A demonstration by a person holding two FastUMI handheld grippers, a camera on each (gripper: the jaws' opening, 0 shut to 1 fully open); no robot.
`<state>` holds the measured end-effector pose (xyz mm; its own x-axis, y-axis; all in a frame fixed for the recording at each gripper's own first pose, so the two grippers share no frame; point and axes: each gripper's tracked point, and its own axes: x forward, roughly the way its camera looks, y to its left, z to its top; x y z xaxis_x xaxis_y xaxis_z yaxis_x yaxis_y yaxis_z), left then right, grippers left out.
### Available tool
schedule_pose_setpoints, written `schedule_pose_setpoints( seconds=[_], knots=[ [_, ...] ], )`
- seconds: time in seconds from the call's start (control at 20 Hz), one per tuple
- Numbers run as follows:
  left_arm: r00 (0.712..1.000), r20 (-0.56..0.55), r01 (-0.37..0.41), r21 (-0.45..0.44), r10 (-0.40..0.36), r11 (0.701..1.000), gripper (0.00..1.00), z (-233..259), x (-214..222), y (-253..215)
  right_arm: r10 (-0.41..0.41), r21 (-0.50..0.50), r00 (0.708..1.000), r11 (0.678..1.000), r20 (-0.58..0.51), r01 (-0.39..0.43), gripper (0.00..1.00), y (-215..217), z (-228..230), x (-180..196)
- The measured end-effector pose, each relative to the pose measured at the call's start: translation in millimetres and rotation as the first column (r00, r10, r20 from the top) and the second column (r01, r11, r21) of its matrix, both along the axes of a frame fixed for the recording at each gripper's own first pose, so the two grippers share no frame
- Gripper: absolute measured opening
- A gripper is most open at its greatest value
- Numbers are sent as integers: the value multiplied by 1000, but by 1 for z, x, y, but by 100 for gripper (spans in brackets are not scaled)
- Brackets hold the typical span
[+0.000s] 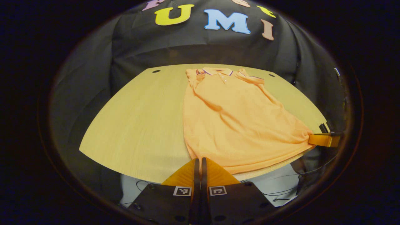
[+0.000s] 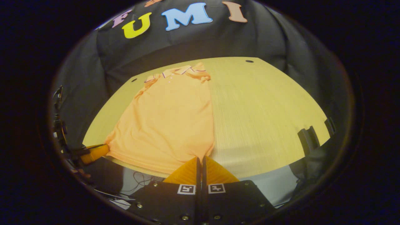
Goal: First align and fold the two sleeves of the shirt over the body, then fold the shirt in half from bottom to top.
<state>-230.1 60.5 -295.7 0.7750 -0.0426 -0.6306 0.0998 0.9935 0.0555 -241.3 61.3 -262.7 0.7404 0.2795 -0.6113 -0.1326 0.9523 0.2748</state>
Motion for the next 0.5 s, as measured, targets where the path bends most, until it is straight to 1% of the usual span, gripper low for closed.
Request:
schedule_pose_setpoints(
  seconds=[0.2,0.35,0.5],
  knots=[
    [996,88,-6,-5,6,1000,6,44,19,-9,8,13,996,1000,93,-9,0,-4,48,19],
    [990,144,7,-7,-6,1000,6,74,42,-18,5,8,988,1000,156,-7,0,-6,80,41],
    [979,202,16,-6,-14,1000,6,99,72,-21,4,9,980,1000,197,-6,0,-8,107,64]
  ],
)
